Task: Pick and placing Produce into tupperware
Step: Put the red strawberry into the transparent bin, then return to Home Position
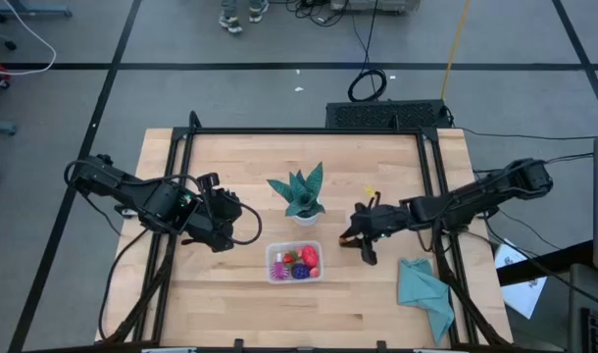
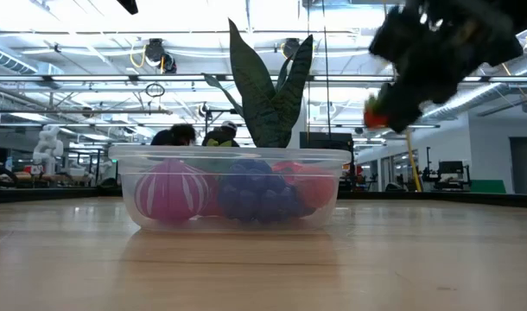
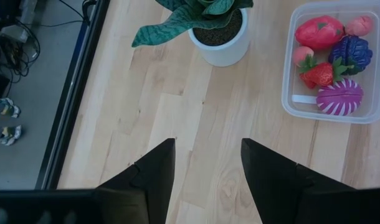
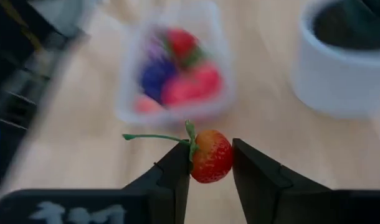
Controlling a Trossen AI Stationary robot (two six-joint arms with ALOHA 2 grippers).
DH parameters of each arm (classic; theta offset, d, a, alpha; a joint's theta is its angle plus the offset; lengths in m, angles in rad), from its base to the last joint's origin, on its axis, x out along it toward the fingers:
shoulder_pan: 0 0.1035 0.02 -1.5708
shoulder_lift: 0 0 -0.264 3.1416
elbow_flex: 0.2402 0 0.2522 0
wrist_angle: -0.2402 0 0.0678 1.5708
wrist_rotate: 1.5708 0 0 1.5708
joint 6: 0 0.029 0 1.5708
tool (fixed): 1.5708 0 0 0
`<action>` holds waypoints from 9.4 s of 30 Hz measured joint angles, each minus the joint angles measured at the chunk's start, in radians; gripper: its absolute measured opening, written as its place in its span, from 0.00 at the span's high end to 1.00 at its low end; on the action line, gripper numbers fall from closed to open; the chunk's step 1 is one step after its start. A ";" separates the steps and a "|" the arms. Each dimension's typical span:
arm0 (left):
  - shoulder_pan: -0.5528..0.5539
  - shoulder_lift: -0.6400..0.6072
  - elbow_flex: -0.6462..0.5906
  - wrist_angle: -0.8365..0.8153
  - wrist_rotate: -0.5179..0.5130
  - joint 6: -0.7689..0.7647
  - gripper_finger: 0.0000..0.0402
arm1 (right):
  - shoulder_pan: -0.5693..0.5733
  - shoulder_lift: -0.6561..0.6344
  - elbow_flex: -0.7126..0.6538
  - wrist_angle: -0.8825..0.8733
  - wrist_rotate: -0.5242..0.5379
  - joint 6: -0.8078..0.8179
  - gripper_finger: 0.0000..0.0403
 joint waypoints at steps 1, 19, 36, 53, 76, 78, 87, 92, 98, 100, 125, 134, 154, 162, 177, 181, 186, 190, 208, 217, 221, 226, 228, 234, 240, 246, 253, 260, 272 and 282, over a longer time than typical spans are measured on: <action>0.000 0.000 0.000 0.000 0.000 0.000 0.54 | 0.012 0.000 0.000 0.040 -0.012 0.003 0.75; 0.000 0.000 0.000 0.001 -0.005 0.009 0.54 | 0.151 0.198 0.151 0.379 -0.013 -0.073 0.75; 0.000 0.000 0.000 -0.005 -0.004 0.038 0.54 | 0.112 0.555 0.550 0.008 -0.009 -0.212 0.75; 0.000 0.000 0.000 -0.008 -0.004 0.053 0.54 | 0.087 0.577 0.553 -0.176 -0.006 -0.209 0.75; 0.000 0.000 0.000 -0.007 -0.004 0.053 0.54 | 0.088 0.576 0.553 -0.195 -0.039 -0.193 0.68; 0.000 0.000 0.000 -0.008 -0.004 0.053 0.54 | 0.087 0.576 0.553 -0.195 -0.039 -0.193 0.64; 0.000 0.000 0.000 -0.008 -0.004 0.053 0.54 | 0.087 0.576 0.552 -0.166 -0.037 -0.210 0.56; 0.000 0.000 0.000 -0.008 -0.004 0.086 0.54 | 0.089 0.561 0.556 -0.160 -0.036 -0.238 0.57; 0.000 0.000 0.000 -0.011 -0.013 0.116 0.54 | 0.118 0.513 0.565 -0.171 -0.034 -0.246 0.57; 0.000 0.000 0.000 -0.019 -0.026 0.116 0.54 | 0.134 0.492 0.565 -0.174 -0.029 -0.246 0.57; -0.201 -0.235 -0.031 -0.132 -0.207 -0.219 0.54 | 0.459 0.164 0.522 -0.855 0.651 0.300 0.58; -0.289 -0.372 -0.334 -0.125 -0.287 -0.457 0.54 | 0.461 -0.065 0.275 -0.856 0.804 0.348 0.58; -0.412 -0.583 -0.783 0.462 -0.581 -0.328 0.54 | 0.461 -0.711 -0.329 -0.105 0.802 -0.049 0.58; -0.432 -0.730 -0.906 0.582 -0.633 -0.237 0.54 | 0.460 -0.897 -0.366 -0.101 0.802 -0.234 0.58; -0.344 -0.983 -1.201 1.057 -0.563 0.170 0.54 | 0.247 -1.070 -0.367 -0.282 0.801 -0.300 0.58; -0.262 -1.016 -1.246 1.160 -0.453 0.272 0.54 | 0.197 -1.075 -0.367 -0.299 0.770 -0.304 0.58; -0.133 -1.032 -1.276 1.223 -0.303 0.363 0.54 | 0.127 -1.075 -0.367 -0.316 0.719 -0.307 0.58; -0.034 -1.032 -1.282 1.224 -0.212 0.395 0.54 | 0.075 -1.075 -0.367 -0.351 0.717 -0.309 0.58; 0.319 -1.216 -1.299 1.209 0.234 0.500 0.54 | -0.052 -1.193 -0.367 -0.314 0.530 -0.395 0.58; 0.409 -1.239 -1.432 1.362 0.347 0.498 0.54 | -0.068 -1.248 -0.376 -0.339 0.484 -0.354 0.58; 0.454 -1.239 -1.455 1.395 0.384 0.496 0.54 | -0.068 -1.245 -0.460 -0.222 0.453 -0.342 0.58; 0.508 -1.239 -1.455 1.423 0.505 0.481 0.54 | -0.092 -1.217 -0.537 -0.075 0.405 -0.376 0.58; 0.523 -1.238 -1.455 1.422 0.544 0.481 0.54 | -0.114 -1.213 -0.538 -0.081 0.392 -0.364 0.58; 0.564 -1.238 -1.455 1.405 0.589 0.515 0.54 | -0.190 -1.169 -0.539 -0.105 0.212 -0.302 0.58; 0.615 -1.238 -1.455 1.405 0.652 0.520 0.54 | -0.262 -1.134 -0.540 -0.120 0.142 -0.295 0.58; 0.667 -1.238 -1.465 1.418 0.674 0.534 0.54 | -0.308 -1.126 -0.542 -0.129 0.087 -0.278 0.58; 0.677 -1.232 -1.530 1.516 0.680 0.394 0.54 | -0.330 -1.126 -0.542 -0.111 0.091 -0.295 0.58; 0.625 -1.230 -1.530 1.480 0.606 0.415 0.54 | -0.350 -1.126 -0.543 -0.102 0.091 -0.300 0.58; 0.563 -1.231 -1.530 1.493 0.508 0.476 0.54 | -0.350 -1.126 -0.543 -0.102 0.093 -0.337 0.58; 0.563 -1.230 -1.530 1.489 0.509 0.467 0.54 | -0.350 -1.126 -0.544 -0.101 0.094 -0.367 0.58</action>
